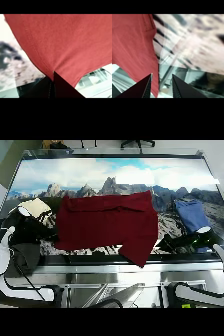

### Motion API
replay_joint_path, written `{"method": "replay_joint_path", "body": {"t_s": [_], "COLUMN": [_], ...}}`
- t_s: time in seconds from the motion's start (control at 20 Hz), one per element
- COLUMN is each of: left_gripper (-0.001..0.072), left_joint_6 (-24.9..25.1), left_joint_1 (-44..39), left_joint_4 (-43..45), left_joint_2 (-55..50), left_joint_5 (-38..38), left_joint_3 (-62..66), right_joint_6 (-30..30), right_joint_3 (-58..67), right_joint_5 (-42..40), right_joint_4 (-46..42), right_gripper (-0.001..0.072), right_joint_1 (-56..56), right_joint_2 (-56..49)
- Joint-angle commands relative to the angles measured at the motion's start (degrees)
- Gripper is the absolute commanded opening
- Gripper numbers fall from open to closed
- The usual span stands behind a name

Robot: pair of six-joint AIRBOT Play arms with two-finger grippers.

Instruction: Fold the shirts.

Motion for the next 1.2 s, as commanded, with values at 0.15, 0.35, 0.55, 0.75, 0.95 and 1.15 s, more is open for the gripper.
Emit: {"method": "replay_joint_path", "body": {"t_s": [0.15, 0.35, 0.55, 0.75, 0.95, 1.15], "left_gripper": [0.0013, 0.0012, 0.0012, 0.0012, 0.0012, 0.0012], "left_joint_6": [-0.7, -0.7, -0.8, -3.3, -4.9, -6.0], "left_joint_1": [0.1, 0.1, 0.1, 0.6, 0.6, 0.4], "left_joint_4": [0.7, 0.7, 1.0, 2.9, 6.0, 5.2], "left_joint_2": [1.0, 1.0, 1.0, 3.4, 11.4, 19.1], "left_joint_5": [0.7, 0.7, 0.0, -2.3, -1.0, -0.6], "left_joint_3": [-1.3, -1.2, -0.5, -2.9, -11.2, -11.1], "right_joint_6": [-2.3, -4.5, -3.8, 6.4, 12.2, 10.3], "right_joint_3": [-6.7, -6.6, -3.1, -2.6, -4.9, -4.5], "right_joint_5": [-8.7, -15.7, -12.1, -3.7, -0.3, -4.0], "right_joint_4": [7.6, 13.5, 10.7, -6.4, -11.7, -8.7], "right_gripper": [0.0309, 0.0121, 0.0028, 0.0027, 0.0027, 0.0026], "right_joint_1": [7.5, 15.1, 13.7, 9.1, 8.4, 8.4], "right_joint_2": [0.7, 0.9, 6.0, 15.8, 29.7, 34.4]}}
